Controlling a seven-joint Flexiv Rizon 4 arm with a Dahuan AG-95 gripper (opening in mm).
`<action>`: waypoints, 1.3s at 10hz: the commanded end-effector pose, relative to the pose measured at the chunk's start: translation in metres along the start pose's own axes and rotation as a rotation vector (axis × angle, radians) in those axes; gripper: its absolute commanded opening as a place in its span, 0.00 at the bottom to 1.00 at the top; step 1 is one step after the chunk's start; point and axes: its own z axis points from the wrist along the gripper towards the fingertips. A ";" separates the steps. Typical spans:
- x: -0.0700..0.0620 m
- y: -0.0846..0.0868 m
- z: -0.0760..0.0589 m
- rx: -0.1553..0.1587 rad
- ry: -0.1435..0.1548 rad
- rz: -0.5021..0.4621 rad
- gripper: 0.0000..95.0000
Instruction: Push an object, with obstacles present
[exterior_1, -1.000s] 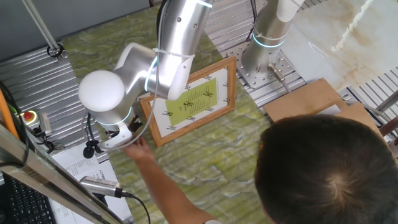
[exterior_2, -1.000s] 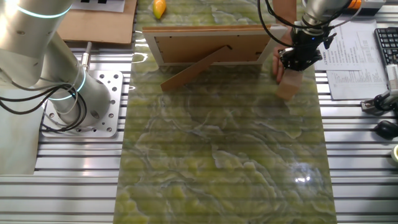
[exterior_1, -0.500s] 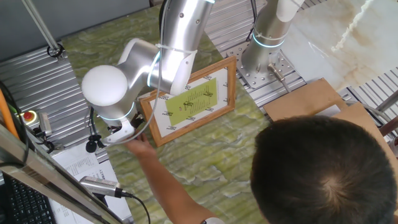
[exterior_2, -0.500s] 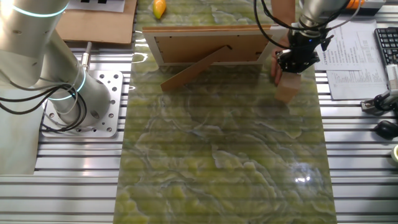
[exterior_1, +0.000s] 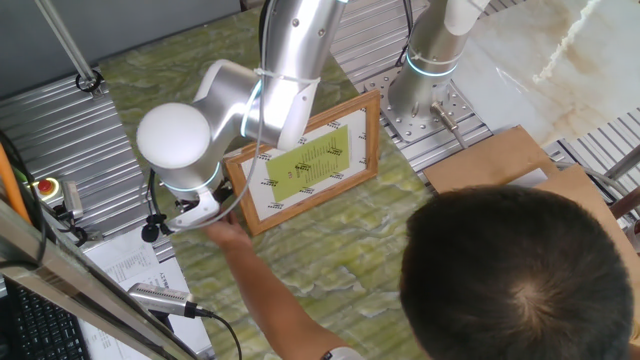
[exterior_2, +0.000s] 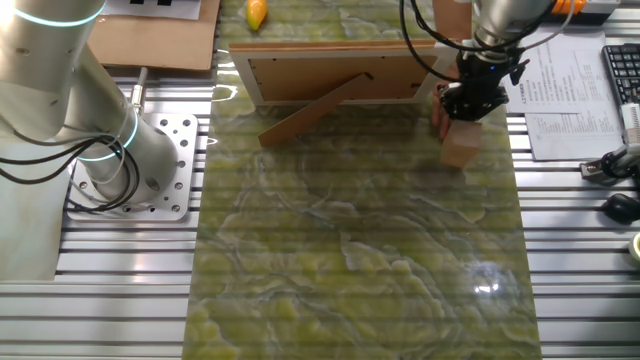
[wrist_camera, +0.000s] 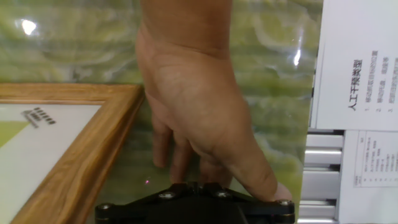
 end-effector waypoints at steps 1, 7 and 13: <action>0.000 0.001 0.002 0.001 0.001 0.000 0.00; -0.001 -0.001 0.002 -0.004 -0.034 0.057 0.00; -0.001 -0.001 0.002 -0.009 -0.100 0.240 0.00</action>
